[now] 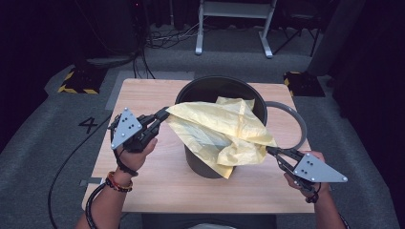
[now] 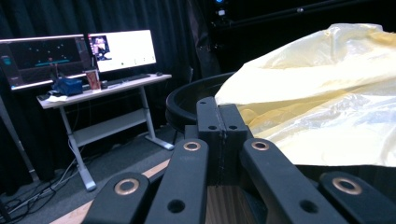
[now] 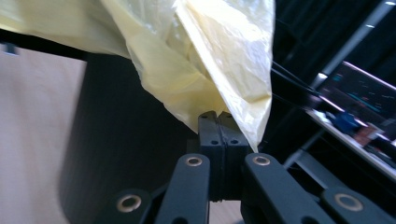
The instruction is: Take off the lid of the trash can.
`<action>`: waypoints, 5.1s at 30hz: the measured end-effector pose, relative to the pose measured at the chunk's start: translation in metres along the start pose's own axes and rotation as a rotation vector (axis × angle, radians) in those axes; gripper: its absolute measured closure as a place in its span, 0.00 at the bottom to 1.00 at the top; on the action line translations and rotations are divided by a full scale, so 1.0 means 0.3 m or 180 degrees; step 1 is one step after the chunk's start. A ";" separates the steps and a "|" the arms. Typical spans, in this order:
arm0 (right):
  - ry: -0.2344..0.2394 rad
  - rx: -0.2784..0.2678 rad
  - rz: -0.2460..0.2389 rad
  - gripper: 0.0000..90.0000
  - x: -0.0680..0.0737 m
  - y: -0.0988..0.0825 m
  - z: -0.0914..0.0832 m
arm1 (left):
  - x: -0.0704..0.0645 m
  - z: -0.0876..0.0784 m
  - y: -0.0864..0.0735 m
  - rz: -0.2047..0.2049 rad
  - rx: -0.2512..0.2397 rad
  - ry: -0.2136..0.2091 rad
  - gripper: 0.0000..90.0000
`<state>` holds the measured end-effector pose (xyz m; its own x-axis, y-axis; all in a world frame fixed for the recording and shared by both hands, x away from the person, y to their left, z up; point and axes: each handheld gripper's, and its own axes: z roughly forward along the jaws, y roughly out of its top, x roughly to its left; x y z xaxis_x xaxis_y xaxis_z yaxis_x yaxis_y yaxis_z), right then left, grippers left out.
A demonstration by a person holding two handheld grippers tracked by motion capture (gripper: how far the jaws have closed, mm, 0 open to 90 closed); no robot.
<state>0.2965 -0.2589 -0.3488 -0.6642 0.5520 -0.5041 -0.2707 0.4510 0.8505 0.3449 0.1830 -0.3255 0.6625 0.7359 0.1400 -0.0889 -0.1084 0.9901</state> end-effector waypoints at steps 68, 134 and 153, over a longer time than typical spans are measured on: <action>0.0065 0.0166 -0.0210 0.92 -0.012 -0.046 0.026 | 0.104 0.081 -0.016 0.0091 0.0278 0.0065 0.99; -0.0142 0.0179 0.1448 1.00 -0.268 -0.096 0.268 | 0.170 0.247 -0.115 -0.0312 0.0671 -0.0098 1.00; -0.0143 -0.0013 0.1357 1.00 -0.250 -0.060 0.220 | 0.032 -0.023 -0.027 0.0014 -0.0068 -0.0295 0.34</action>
<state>0.3972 -0.2622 -0.3363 -0.6864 0.7184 -0.1131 0.0187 0.1729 0.9848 0.3470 0.1955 -0.3322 0.7280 0.6702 0.1442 -0.1071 -0.0965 0.9896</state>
